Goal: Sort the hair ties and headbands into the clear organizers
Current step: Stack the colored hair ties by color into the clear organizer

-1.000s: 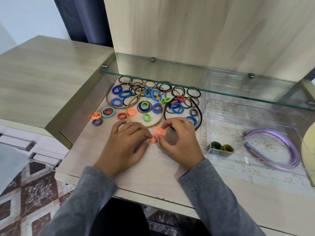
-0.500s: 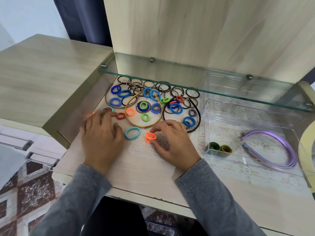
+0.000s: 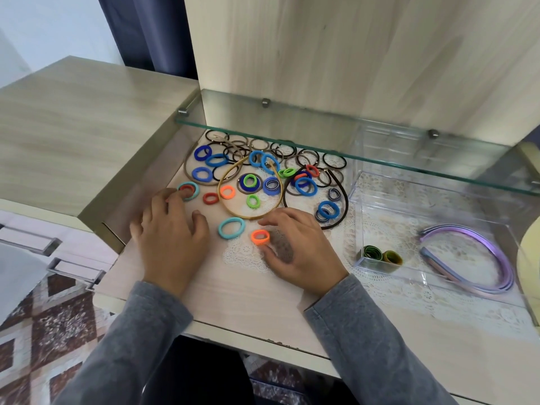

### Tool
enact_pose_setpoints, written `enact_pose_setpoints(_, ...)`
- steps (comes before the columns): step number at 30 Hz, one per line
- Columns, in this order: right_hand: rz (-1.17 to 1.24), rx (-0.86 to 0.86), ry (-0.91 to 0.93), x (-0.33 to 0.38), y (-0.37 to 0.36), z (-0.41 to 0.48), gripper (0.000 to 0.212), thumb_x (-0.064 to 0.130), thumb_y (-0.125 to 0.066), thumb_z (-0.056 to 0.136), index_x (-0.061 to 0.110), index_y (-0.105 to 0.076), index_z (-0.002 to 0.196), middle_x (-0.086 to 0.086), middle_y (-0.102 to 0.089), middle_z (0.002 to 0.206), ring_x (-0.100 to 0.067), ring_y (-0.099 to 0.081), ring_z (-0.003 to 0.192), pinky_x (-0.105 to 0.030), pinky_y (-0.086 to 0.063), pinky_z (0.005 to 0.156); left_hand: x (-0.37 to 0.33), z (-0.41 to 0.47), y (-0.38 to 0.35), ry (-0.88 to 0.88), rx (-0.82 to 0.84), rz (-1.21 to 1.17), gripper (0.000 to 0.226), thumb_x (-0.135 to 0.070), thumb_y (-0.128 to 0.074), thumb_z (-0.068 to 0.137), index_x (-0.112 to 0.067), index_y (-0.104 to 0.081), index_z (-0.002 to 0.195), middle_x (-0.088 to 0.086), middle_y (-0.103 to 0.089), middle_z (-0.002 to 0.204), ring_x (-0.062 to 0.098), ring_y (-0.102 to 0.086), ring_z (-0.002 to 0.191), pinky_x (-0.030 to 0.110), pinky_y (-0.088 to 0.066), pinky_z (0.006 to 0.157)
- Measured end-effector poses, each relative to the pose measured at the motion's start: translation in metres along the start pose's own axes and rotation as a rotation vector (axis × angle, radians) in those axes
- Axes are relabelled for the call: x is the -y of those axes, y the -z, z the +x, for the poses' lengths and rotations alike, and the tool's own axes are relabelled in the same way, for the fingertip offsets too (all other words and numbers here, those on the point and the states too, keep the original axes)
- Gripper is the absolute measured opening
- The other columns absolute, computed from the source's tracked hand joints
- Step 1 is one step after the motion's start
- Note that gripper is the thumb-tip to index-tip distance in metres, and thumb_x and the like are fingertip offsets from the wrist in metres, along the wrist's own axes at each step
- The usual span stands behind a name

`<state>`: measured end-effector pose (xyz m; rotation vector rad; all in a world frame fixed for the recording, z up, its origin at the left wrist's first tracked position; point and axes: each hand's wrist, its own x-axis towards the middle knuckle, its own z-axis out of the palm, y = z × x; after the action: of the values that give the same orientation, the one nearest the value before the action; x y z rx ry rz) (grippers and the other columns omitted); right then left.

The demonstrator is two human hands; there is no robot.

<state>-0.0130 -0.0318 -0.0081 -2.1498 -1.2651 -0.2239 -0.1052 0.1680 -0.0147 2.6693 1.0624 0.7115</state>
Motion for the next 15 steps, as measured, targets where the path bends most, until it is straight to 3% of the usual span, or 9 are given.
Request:
enact_pose_setpoints(3,0.035,-0.056,-0.075,-0.002,0.002,0.000,0.032,0.031,-0.062,0.087,0.018,-0.059,0.116,0.008,-0.060,0.116,-0.009,-0.047,0.119,-0.026,-0.033,0.102,0.001,0.003,0.005,0.033,-0.013,-0.036,0.041,-0.031,-0.044,0.086,-0.011,-0.059,0.118,0.015,-0.058,0.118,0.040,-0.058,0.103,0.051,-0.042,0.089)
enact_pose_setpoints(8,-0.086,-0.170,-0.133,-0.010,-0.001,0.009,0.029,0.018,-0.054,0.091,0.018,-0.063,0.119,0.008,-0.064,0.114,-0.012,-0.049,0.116,-0.029,-0.033,0.100,0.009,0.002,0.007,0.064,-0.045,-0.089,0.038,-0.022,-0.057,0.088,-0.014,-0.059,0.125,0.011,-0.058,0.126,0.038,-0.058,0.108,0.050,-0.047,0.087)
enact_pose_setpoints(15,-0.278,-0.097,-0.092,-0.017,-0.003,0.055,0.030,0.021,-0.056,0.092,0.023,-0.065,0.120,0.008,-0.063,0.117,-0.019,-0.049,0.113,-0.039,-0.036,0.096,0.010,0.008,-0.005,0.054,0.039,-0.157,0.043,-0.020,-0.051,0.090,-0.006,-0.056,0.130,0.014,-0.050,0.132,0.036,-0.050,0.116,0.047,-0.041,0.100)
